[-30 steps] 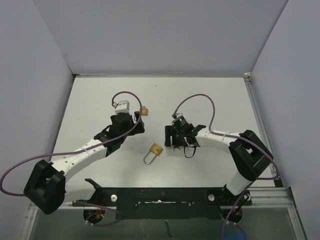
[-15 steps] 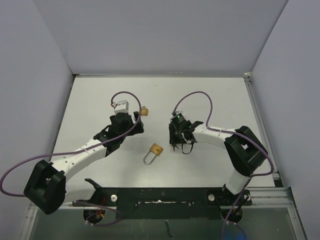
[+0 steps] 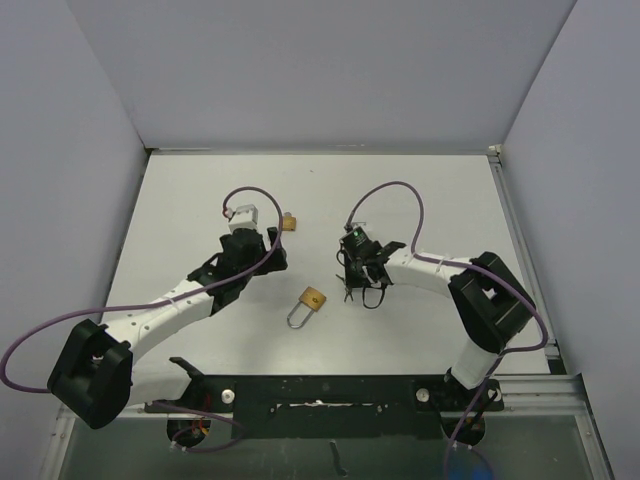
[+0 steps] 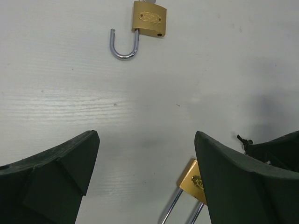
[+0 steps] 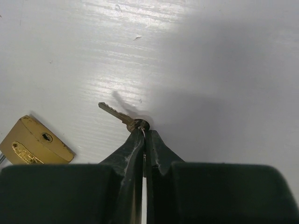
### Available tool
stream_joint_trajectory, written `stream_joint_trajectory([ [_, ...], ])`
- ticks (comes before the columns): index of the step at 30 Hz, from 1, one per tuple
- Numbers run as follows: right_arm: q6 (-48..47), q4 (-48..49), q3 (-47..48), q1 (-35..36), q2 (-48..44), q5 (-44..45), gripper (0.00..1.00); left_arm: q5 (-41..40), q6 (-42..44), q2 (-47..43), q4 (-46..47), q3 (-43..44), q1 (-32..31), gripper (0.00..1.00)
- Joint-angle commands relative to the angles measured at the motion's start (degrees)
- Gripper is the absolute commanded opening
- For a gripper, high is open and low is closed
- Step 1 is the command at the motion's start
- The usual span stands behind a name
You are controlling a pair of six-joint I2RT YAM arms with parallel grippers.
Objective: Unlock with the key
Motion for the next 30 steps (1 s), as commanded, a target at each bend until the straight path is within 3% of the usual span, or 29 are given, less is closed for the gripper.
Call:
stream_joint_trajectory([
  [1,-3.26,-1.89,-0.20,0.28,-2.38,5.03,0.00,0.76,-0.34,-1.53,3.55,0.32,0.39,0.82],
  [7,-10.39,7.05,-5.22,-0.31,-11.60,6.18,0.00,5.44,0.35,-1.00,7.11,-0.15,0.28,0.80],
  [14,-13.22,13.58,-9.05,-3.57,-20.33,0.42,0.00,16.16,1.82,-1.48,18.06,-3.18,-0.28,0.77],
  [22,-15.47,12.27,-6.76,-4.27,-20.76,-3.22,0.00,28.59,0.37,2.81,29.54,-3.59,-1.56,0.77],
  [30,-17.41,10.43,-5.50,-4.31,-20.01,-6.43,0.00,30.72,0.47,8.43,30.74,-1.51,-3.20,0.74],
])
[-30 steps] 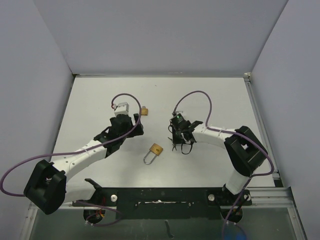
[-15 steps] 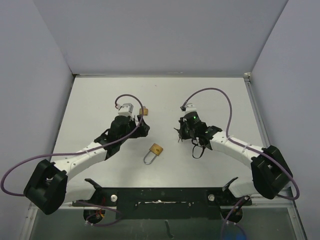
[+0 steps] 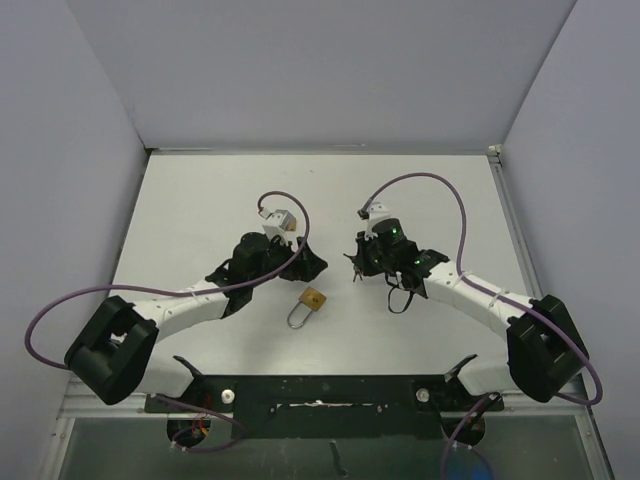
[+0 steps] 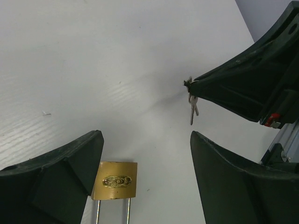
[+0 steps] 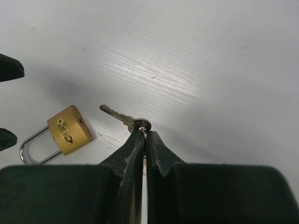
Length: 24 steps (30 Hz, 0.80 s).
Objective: Unlock with the key
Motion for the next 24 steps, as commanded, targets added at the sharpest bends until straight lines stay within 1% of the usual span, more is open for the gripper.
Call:
stream_joint_trajectory([
  [1,-2.05,1.09,2.65,-0.10,-0.24,-2.26,0.00,2.85,-0.18,1.69,5.03,2.43,-0.53,0.74],
  [15,-2.86,0.68,2.74,-0.06,0.65,-3.58,0.00,2.58,1.36,2.38,2.48,2.79,-0.66,0.74],
  [24,-3.07,0.23,2.83,-0.46,1.52,-4.05,0.00,-0.60,2.76,0.97,-2.78,2.79,-0.89,0.74],
])
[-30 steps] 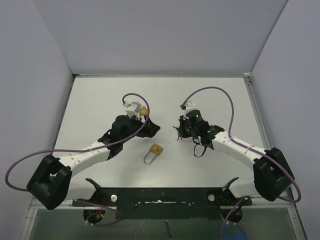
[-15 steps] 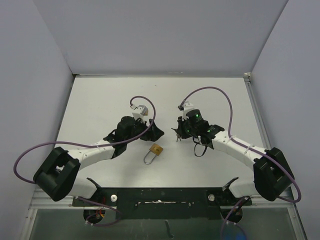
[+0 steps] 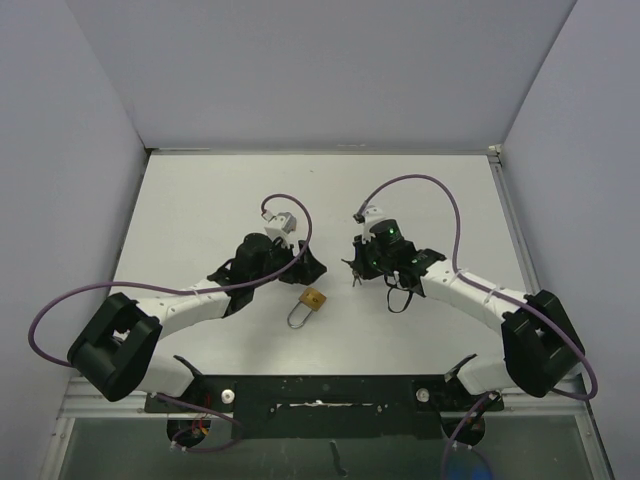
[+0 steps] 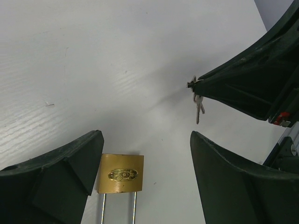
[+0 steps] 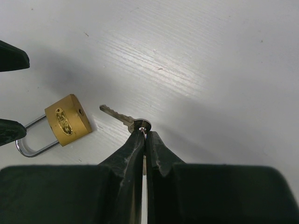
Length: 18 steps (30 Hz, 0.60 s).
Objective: Unlock with the key
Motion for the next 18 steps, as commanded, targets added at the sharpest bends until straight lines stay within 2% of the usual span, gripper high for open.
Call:
stream_joint_trajectory([
  [1,-1.22,0.85,2.76,-0.50,0.31,-1.29,0.00,-2.48,1.82,-1.48,-1.94,2.68,-0.70,0.74],
  [14,-3.60,-1.10,2.81,-0.53,0.40,-4.68,0.00,-1.04,2.73,0.75,1.15,2.68,-3.66,0.74],
  [18,-3.26,-1.01,2.81,-0.35,0.37,-5.02,0.00,-0.76,3.00,1.86,1.16,5.04,-3.74,0.73],
])
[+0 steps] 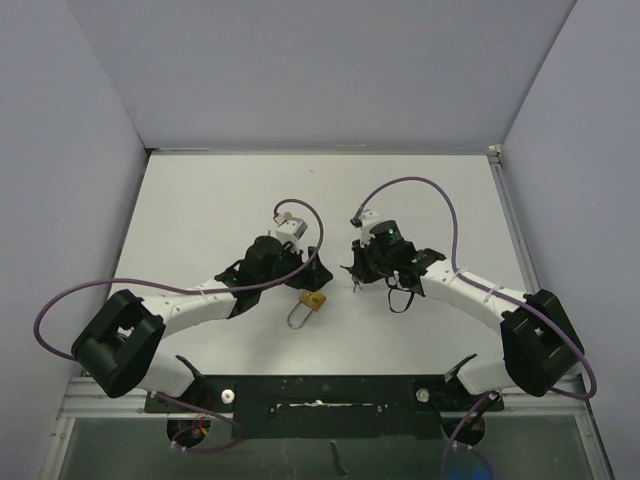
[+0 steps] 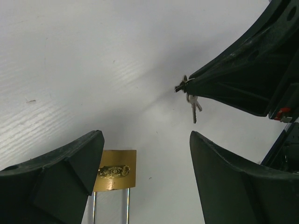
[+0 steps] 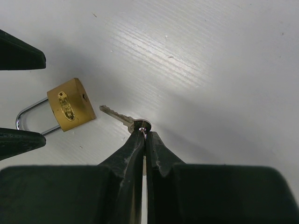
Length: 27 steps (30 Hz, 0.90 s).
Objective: Unlock with the key
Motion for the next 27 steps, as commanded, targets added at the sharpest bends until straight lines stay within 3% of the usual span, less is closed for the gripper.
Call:
stream_joint_trajectory([
  [1,-0.31,1.17,2.68,-0.01,-0.23,-1.16,0.00,1.05,1.02,1.23,4.50,4.42,-0.30,0.73],
  [14,14.66,3.63,3.25,-2.52,-0.33,0.68,0.00,1.18,-0.61,1.97,7.22,3.70,-2.39,0.71],
  [27,23.08,2.99,5.07,-4.08,-0.81,0.34,0.00,2.08,-5.88,6.48,20.97,-1.56,-5.28,0.63],
])
